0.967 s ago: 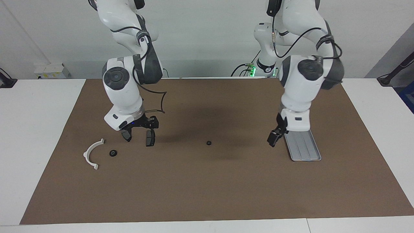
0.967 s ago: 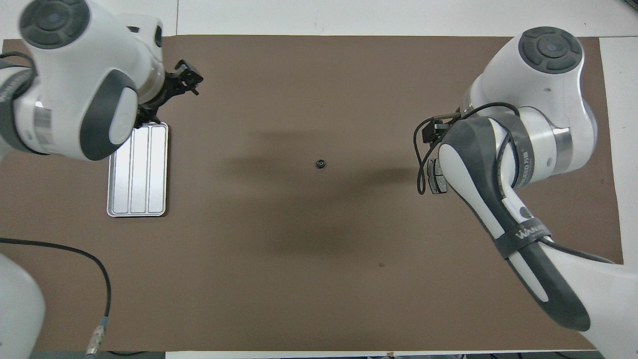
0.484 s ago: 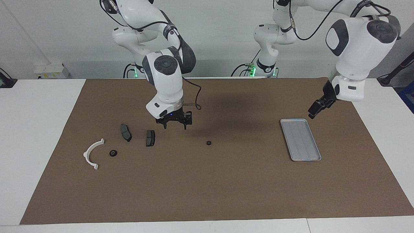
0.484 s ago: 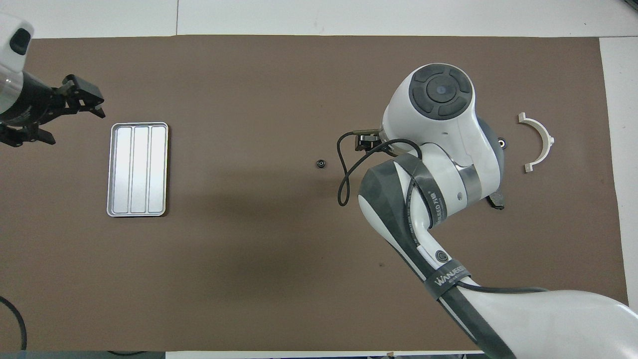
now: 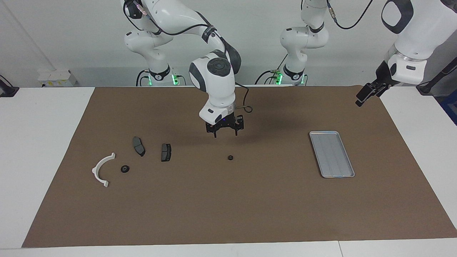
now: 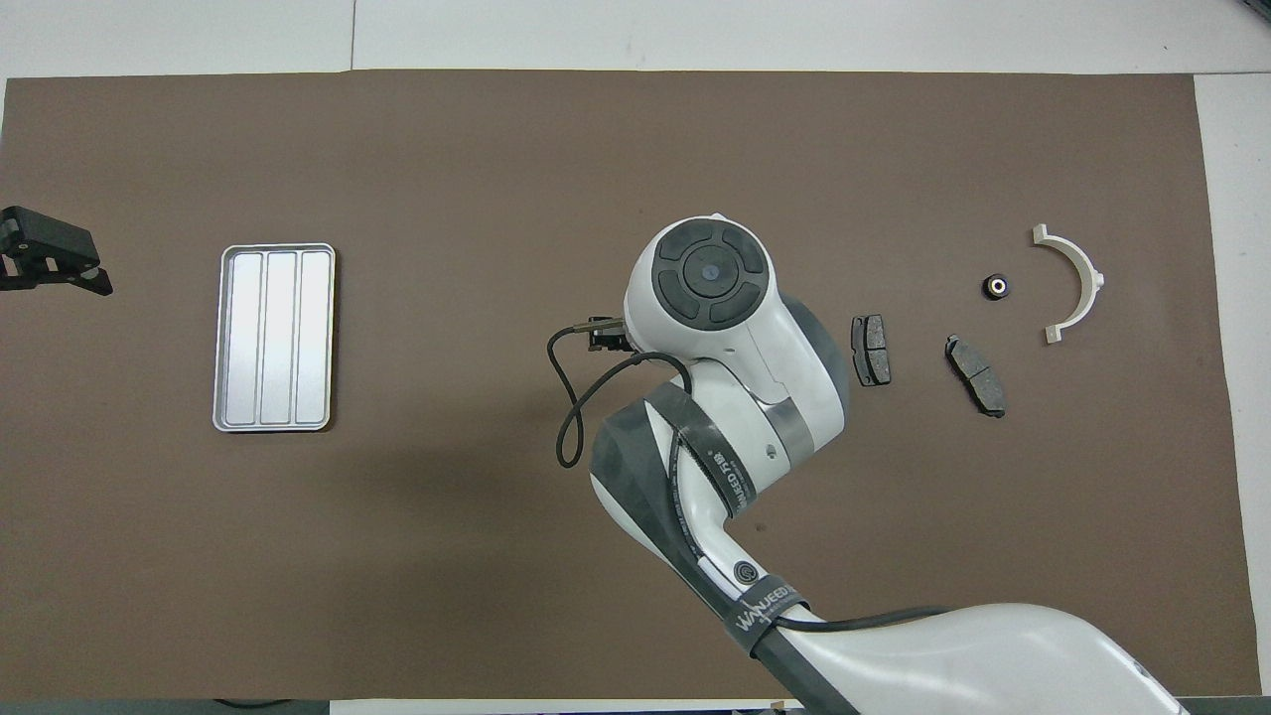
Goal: Place bearing gear from tray to pile
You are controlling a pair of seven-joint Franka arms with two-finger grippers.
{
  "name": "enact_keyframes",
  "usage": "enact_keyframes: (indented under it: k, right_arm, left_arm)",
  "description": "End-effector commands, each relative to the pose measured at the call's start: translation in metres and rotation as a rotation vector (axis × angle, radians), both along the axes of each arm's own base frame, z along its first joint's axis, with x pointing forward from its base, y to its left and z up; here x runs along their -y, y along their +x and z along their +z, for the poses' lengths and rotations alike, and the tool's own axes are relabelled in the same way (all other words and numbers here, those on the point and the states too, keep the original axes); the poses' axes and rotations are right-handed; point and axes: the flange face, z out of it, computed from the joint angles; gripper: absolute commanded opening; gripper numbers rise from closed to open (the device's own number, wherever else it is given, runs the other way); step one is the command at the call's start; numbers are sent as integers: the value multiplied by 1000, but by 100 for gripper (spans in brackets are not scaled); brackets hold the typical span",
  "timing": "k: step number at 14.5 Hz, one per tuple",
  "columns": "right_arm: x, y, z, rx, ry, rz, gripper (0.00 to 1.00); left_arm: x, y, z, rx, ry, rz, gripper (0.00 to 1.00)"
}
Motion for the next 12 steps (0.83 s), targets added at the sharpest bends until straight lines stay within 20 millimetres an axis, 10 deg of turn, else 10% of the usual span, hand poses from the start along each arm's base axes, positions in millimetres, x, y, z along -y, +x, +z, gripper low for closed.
enact_keyframes:
  k: [1,4,12]
  right_arm:
    - [-13,6,-25,15,36,-2,92]
    - [-12,20,-58,16,31,0,92]
    - [8,36,-66,9,13,28,92]
  left_arm:
    - [2,-24,3,-25,-12,-45,100]
    - [3,-34,-7,-43,-20,-108,100]
    - [5,-33,-13,63,-40,-105,100]
